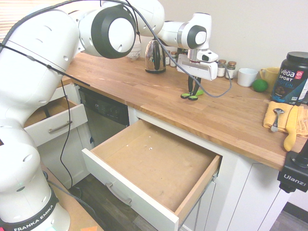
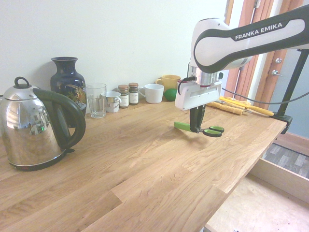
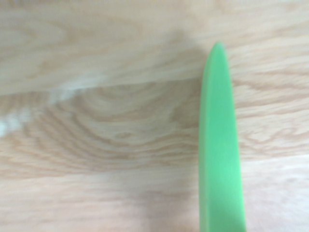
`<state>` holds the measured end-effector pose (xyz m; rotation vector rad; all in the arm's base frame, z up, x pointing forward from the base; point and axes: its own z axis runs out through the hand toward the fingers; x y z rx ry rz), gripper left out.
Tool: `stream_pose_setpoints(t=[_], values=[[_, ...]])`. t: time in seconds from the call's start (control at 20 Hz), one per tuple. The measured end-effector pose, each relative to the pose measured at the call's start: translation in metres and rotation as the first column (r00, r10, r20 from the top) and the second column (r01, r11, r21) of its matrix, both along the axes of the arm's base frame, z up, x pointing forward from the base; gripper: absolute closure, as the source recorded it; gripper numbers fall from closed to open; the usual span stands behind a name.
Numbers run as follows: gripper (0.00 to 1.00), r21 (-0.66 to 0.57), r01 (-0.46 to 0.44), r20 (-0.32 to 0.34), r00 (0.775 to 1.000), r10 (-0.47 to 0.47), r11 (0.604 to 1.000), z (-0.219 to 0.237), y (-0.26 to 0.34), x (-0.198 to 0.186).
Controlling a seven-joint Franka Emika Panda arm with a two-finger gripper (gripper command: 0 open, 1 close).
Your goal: Put scissor in the drawer
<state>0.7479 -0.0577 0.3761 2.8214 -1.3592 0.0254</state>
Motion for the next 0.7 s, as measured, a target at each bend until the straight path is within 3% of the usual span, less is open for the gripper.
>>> stream_pose_setpoints(t=[0.7], values=[[1.0,0.009,-0.006,0.03,1.0,0.006,1.0,0.062,0.008,-0.034]])
